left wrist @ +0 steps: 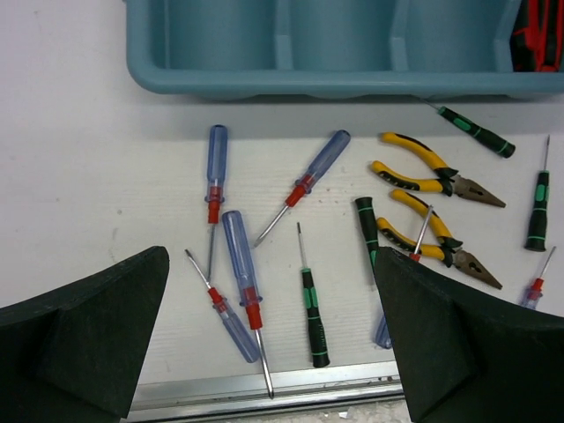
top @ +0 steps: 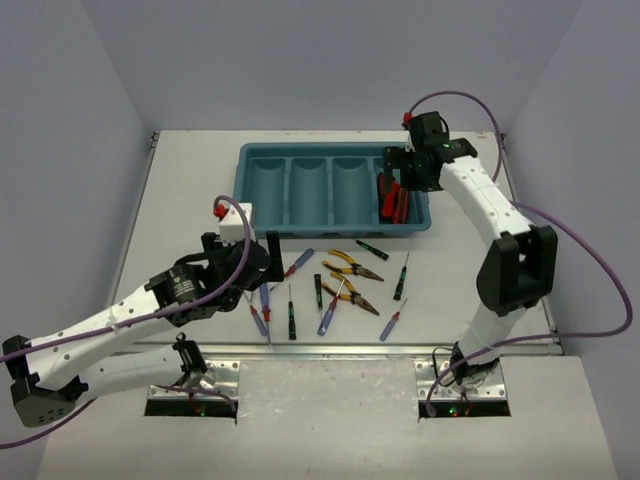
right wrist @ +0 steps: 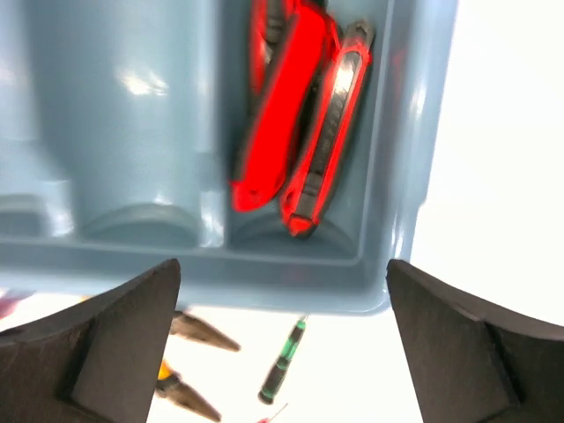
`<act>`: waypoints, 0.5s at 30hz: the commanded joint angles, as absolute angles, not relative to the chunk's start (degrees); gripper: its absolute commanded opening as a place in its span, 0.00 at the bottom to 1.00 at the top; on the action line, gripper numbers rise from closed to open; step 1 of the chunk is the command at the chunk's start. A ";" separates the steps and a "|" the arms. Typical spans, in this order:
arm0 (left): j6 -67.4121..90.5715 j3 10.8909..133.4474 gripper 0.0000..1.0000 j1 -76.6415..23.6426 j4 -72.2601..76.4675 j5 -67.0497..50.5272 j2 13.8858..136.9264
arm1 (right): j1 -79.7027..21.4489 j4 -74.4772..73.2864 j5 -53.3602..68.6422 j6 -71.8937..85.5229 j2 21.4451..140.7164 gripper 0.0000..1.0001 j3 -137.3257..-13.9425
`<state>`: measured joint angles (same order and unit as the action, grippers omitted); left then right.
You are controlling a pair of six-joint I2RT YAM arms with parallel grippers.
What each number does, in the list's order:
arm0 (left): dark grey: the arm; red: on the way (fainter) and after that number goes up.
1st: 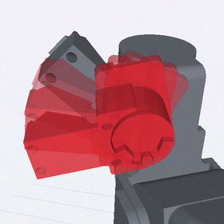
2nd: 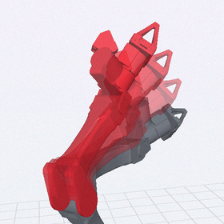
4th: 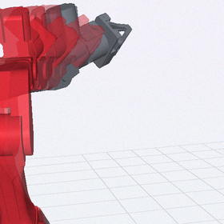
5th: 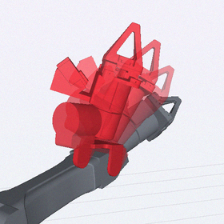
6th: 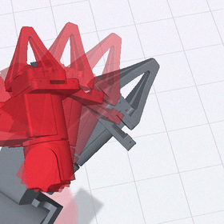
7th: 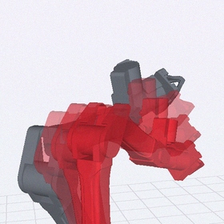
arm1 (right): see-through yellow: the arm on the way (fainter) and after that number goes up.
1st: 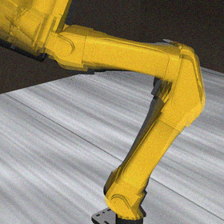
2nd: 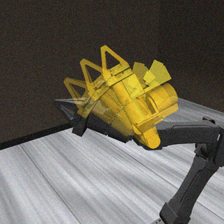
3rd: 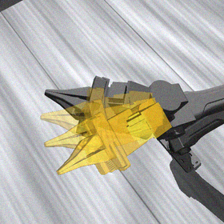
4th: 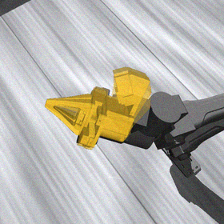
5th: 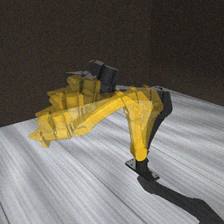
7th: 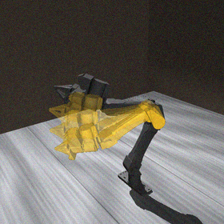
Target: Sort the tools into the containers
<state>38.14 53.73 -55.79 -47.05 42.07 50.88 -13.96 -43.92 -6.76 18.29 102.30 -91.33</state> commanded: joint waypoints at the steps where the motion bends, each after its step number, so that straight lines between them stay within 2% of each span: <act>1: 37.39 57.15 1.00 -55.46 -50.74 47.47 49.00 | -13.71 -37.25 -2.48 25.37 84.42 0.99 -79.39; 7: 34.74 55.10 1.00 -55.46 -50.63 49.94 47.55 | -13.62 -30.70 2.55 31.25 67.18 0.99 -60.85; 12: 36.34 50.32 1.00 -55.46 -47.20 49.57 45.49 | -13.62 -35.63 4.44 32.78 62.63 0.95 -57.00; 15: 35.20 49.13 1.00 -55.46 -45.44 47.29 44.65 | -13.62 -37.31 0.24 34.88 61.62 0.99 -53.50</act>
